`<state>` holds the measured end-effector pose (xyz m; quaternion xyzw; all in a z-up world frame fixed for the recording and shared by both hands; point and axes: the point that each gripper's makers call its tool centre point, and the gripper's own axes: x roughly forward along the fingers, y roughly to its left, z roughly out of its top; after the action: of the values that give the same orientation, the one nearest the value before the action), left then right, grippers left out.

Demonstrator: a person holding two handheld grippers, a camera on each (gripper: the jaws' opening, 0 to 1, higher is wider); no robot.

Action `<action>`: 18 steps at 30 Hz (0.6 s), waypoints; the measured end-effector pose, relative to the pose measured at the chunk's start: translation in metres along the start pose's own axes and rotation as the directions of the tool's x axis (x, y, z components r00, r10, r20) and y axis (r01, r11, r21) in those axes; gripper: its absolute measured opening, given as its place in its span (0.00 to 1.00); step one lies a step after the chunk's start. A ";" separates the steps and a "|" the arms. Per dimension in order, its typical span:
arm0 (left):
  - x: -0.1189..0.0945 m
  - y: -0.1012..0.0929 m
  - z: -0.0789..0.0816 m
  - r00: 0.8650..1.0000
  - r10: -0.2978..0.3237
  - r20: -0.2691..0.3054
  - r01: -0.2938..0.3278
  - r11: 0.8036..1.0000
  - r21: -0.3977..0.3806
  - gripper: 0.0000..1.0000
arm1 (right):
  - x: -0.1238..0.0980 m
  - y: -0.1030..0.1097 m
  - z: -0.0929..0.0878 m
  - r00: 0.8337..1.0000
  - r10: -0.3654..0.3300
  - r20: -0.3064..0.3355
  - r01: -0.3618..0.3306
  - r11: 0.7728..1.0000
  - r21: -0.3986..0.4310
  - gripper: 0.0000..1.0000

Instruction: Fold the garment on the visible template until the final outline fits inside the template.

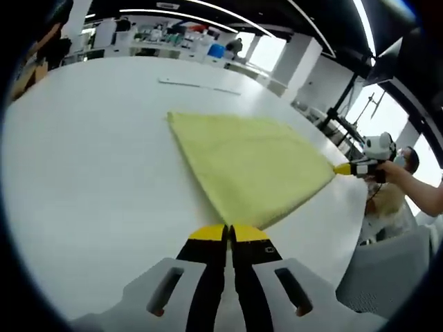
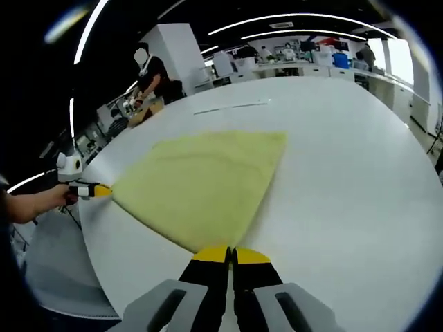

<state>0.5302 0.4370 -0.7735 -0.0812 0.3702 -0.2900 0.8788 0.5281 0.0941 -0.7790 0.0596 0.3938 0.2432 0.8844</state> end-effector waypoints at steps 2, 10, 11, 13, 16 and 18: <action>-0.001 -0.001 -0.001 1.000 -0.001 0.000 0.001 1.000 -0.001 0.00 | -0.001 0.001 -0.002 1.000 0.000 0.000 0.000 1.000 0.000 0.00; -0.004 -0.003 -0.005 1.000 0.011 0.002 -0.011 1.000 0.021 0.00 | -0.004 0.003 -0.005 1.000 -0.002 0.004 0.002 1.000 0.011 0.00; -0.005 -0.002 -0.005 1.000 0.013 0.002 -0.013 1.000 0.025 0.00 | -0.005 0.003 -0.005 1.000 -0.001 0.004 0.001 1.000 0.012 0.00; -0.005 -0.002 -0.006 1.000 0.014 0.001 -0.015 1.000 0.028 0.00 | -0.005 0.003 -0.006 1.000 -0.001 0.006 0.001 1.000 0.016 0.00; -0.006 -0.002 -0.006 1.000 0.016 0.001 -0.016 0.999 0.033 0.00 | -0.006 0.003 -0.008 1.000 0.001 0.005 -0.001 1.000 0.020 0.00; -0.006 -0.002 -0.006 1.000 0.018 0.002 -0.018 0.999 0.035 0.00 | -0.006 0.003 -0.009 1.000 0.000 0.005 0.000 1.000 0.021 0.00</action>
<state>0.5218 0.4391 -0.7741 -0.0628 0.3651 -0.2884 0.8830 0.5170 0.0934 -0.7800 0.0696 0.3943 0.2391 0.8846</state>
